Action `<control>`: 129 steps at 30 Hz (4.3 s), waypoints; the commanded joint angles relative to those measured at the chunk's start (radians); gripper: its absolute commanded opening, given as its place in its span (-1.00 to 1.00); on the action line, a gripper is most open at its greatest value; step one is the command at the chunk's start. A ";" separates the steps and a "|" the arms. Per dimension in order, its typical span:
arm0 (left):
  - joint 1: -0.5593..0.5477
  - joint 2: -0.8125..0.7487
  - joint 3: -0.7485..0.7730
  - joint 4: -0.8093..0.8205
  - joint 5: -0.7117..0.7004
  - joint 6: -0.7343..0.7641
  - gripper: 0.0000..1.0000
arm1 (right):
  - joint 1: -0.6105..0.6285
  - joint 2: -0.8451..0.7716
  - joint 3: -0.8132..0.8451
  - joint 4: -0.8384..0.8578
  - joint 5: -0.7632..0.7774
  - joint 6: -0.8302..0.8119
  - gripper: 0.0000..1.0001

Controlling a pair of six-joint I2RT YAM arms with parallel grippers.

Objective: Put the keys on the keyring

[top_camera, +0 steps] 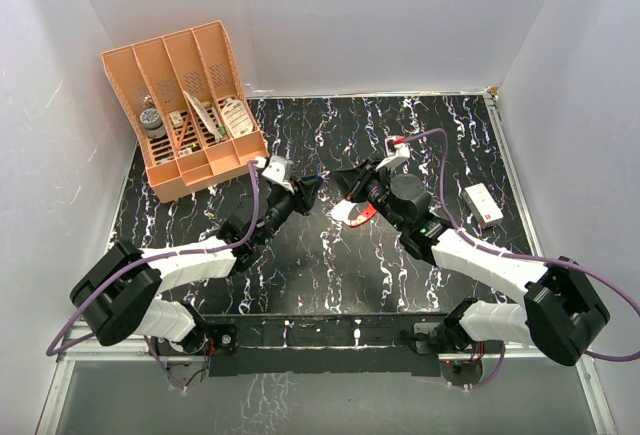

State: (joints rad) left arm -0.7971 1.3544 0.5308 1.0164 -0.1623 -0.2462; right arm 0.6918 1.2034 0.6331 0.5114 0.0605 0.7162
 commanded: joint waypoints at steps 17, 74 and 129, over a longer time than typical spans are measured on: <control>-0.004 -0.047 0.027 -0.038 0.018 0.047 -0.60 | 0.004 0.033 0.274 -0.338 -0.055 -0.399 -1.00; -0.004 -0.056 0.024 -0.094 0.125 0.088 0.15 | -0.037 0.113 0.536 -0.754 -0.350 -0.768 -1.00; -0.003 -0.082 -0.045 -0.103 -0.013 0.053 -0.49 | -0.092 0.140 0.453 -0.704 -0.238 -0.569 -0.38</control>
State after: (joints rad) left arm -0.7971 1.3197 0.5079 0.9672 -0.0532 -0.1829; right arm 0.6258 1.3071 1.0821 -0.2085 -0.2375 0.0776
